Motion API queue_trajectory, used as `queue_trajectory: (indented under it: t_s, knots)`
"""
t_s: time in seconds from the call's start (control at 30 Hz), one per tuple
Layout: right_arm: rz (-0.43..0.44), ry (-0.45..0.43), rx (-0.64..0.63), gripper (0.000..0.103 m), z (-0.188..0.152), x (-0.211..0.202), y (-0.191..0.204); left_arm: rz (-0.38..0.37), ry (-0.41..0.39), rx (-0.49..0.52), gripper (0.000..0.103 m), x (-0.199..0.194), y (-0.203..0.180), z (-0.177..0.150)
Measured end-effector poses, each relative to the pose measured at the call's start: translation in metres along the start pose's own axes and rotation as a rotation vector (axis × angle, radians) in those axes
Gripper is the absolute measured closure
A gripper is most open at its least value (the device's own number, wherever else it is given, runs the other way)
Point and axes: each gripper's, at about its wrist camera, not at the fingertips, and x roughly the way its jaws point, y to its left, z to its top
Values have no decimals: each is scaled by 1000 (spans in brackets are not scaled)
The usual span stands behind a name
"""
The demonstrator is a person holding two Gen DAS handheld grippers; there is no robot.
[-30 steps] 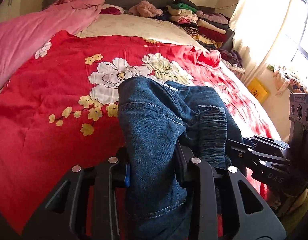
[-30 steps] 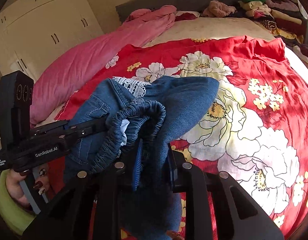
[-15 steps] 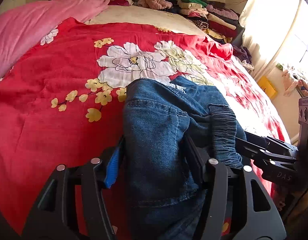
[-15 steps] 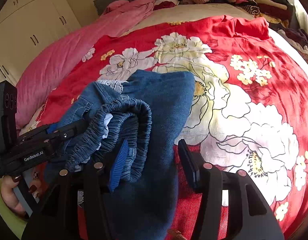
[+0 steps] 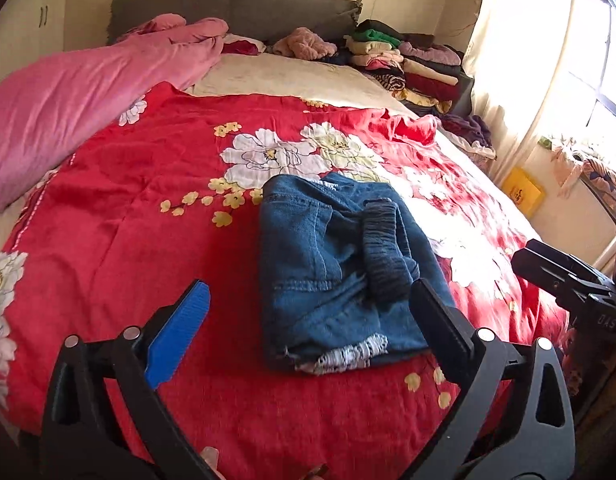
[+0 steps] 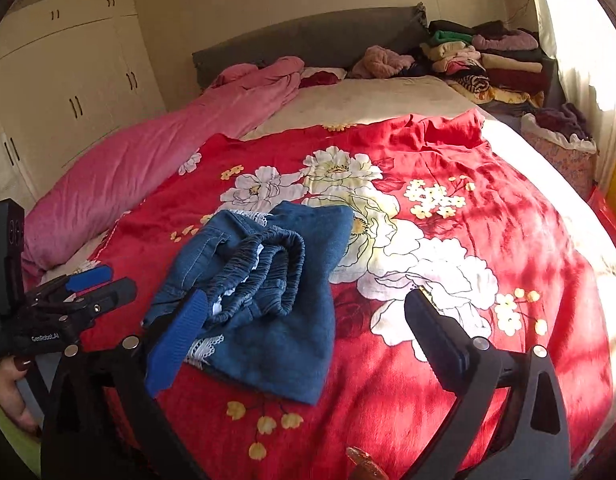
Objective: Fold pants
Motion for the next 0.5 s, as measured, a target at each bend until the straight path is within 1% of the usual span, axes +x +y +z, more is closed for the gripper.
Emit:
queue_trajectory:
  t_s: [0.13, 0.27, 0.5]
  knots:
    - [-22, 18, -15, 5, -12, -10, 7, 0, 18, 0, 9, -10, 1, -14]
    - [-28, 57, -17, 5, -27, -13, 11, 12, 19, -11, 9, -17, 1, -27]
    - [-34, 97, -24, 5, -44, -16, 18, 10, 53, -23, 9, -16, 2, -44]
